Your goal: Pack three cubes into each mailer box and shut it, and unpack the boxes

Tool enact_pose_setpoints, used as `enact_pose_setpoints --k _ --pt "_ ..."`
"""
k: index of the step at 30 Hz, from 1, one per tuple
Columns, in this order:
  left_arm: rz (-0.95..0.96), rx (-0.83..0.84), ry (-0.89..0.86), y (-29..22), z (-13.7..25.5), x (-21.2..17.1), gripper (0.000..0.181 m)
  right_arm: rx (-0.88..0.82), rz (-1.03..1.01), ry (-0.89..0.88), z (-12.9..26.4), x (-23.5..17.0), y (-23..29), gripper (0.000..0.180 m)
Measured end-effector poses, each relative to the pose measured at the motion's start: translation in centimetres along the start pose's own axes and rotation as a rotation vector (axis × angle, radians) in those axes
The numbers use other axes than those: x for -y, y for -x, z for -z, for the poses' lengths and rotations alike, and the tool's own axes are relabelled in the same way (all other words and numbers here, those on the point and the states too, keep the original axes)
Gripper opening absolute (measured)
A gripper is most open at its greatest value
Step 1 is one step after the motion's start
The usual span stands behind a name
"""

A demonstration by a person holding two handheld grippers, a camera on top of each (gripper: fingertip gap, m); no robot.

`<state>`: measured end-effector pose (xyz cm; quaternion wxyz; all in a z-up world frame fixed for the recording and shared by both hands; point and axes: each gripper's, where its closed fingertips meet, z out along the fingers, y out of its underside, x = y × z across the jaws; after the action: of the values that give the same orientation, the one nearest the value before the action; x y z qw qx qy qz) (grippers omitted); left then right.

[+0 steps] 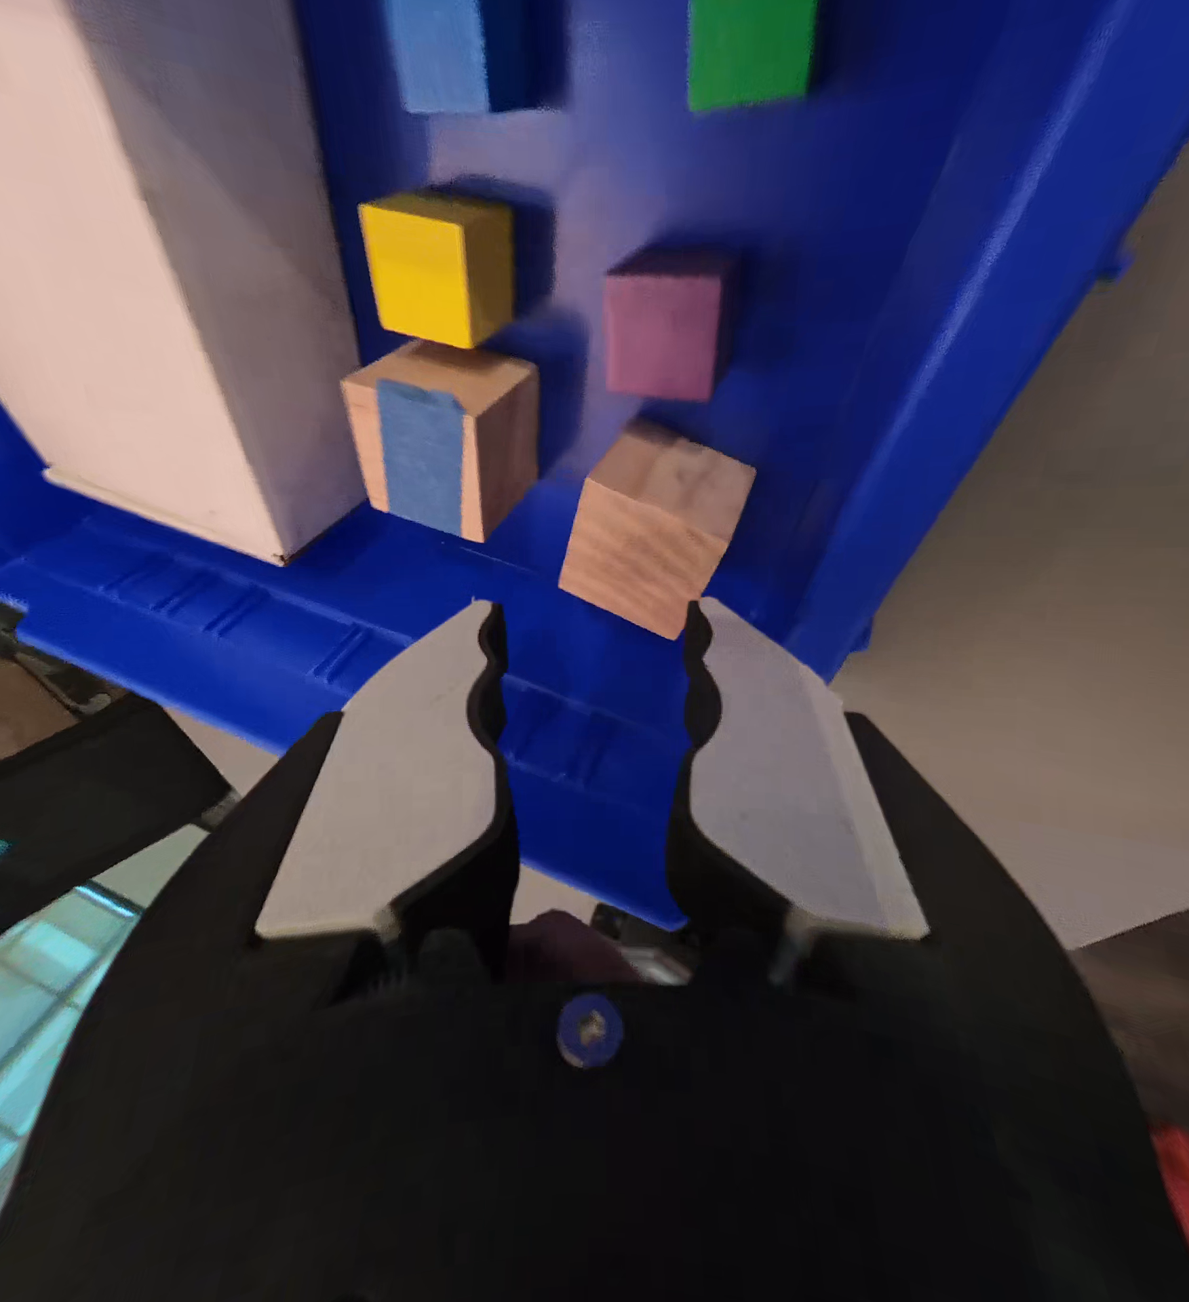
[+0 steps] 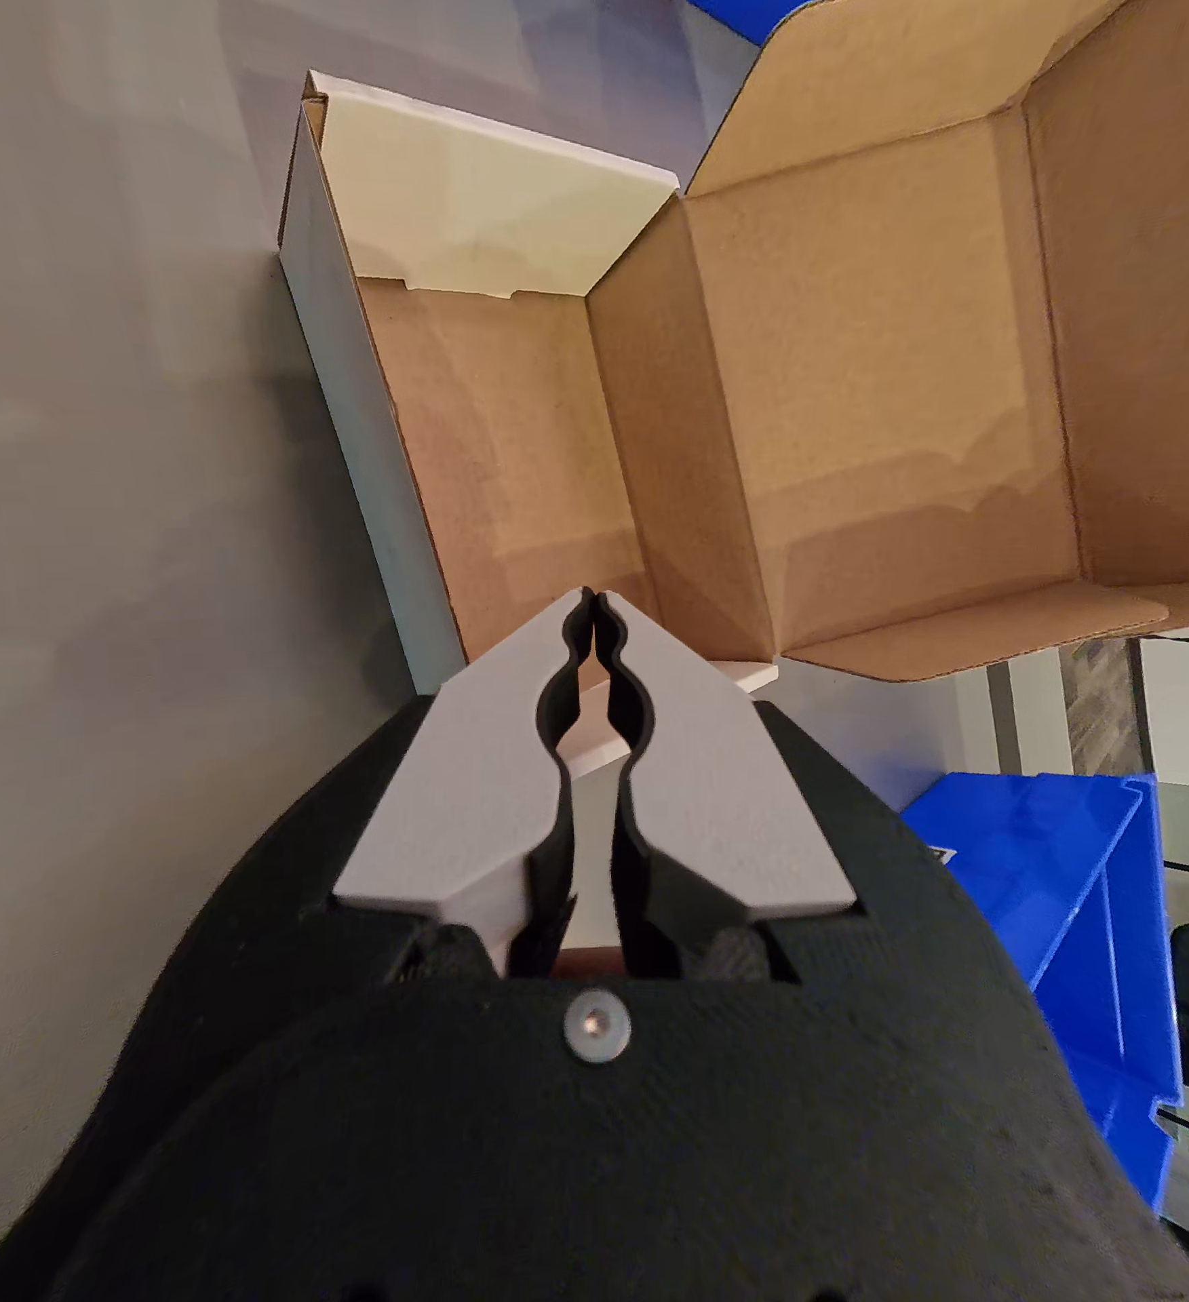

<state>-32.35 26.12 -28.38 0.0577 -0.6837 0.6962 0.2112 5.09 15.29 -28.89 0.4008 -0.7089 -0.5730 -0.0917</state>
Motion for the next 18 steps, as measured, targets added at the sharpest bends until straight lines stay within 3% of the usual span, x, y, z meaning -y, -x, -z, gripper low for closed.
enact_pose_setpoints --k 10,18 --pt "-0.084 -0.152 -0.066 -1.0 -0.6 1.2 0.057 -0.004 0.0 -0.009 -0.1 0.3 0.0 0.0" --pt "-0.048 -0.18 -0.054 -1.3 -2.4 1.6 0.046 -0.006 -0.005 -0.011 -0.1 0.2 0.0 0.0"
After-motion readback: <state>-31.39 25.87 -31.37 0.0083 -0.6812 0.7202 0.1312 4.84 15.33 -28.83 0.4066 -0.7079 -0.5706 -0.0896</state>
